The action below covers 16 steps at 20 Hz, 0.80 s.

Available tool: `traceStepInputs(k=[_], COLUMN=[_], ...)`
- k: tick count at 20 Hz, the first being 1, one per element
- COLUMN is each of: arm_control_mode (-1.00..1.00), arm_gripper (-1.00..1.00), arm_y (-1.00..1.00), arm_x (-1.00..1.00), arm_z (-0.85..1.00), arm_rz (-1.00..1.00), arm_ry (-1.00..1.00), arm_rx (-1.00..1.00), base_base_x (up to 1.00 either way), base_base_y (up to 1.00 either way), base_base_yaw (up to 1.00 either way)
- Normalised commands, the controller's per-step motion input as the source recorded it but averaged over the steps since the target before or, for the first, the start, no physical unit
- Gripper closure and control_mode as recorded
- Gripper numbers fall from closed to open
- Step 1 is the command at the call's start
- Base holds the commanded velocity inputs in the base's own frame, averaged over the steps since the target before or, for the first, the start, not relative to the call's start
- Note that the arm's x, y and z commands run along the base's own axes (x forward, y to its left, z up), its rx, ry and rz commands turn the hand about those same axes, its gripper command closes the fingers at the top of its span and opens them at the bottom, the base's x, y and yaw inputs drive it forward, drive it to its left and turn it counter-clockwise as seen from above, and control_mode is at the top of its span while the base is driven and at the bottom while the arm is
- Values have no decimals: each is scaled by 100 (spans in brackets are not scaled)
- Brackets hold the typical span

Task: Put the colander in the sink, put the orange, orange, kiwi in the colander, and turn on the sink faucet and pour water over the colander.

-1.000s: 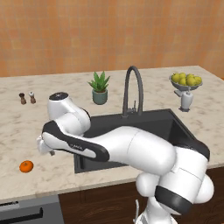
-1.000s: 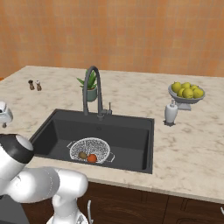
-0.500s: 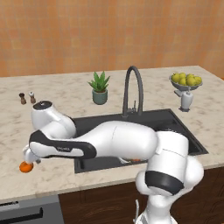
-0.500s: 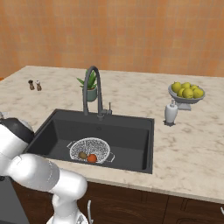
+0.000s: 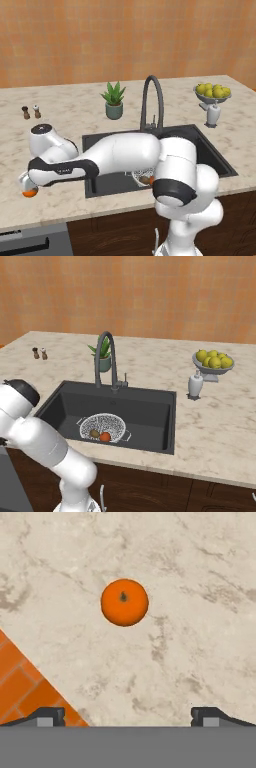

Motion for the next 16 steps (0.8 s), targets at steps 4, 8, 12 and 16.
traceStepInputs(k=[4,8,12,16], arm_control_mode=[-100,-100,-100,-100], arm_gripper=[-100,-100,-100,-100], arm_y=[37,43,39,27], arm_x=[27,28,26,13], arm_z=[-21,-27,-22,-21], arm_rz=[0,0,0,0], arm_ry=[0,3,4,5], arm_rx=[-4,-6,-2,0], base_base_x=[0,0,0,0], base_base_y=[0,0,0,0], base_base_yaw=[0,0,0,0])
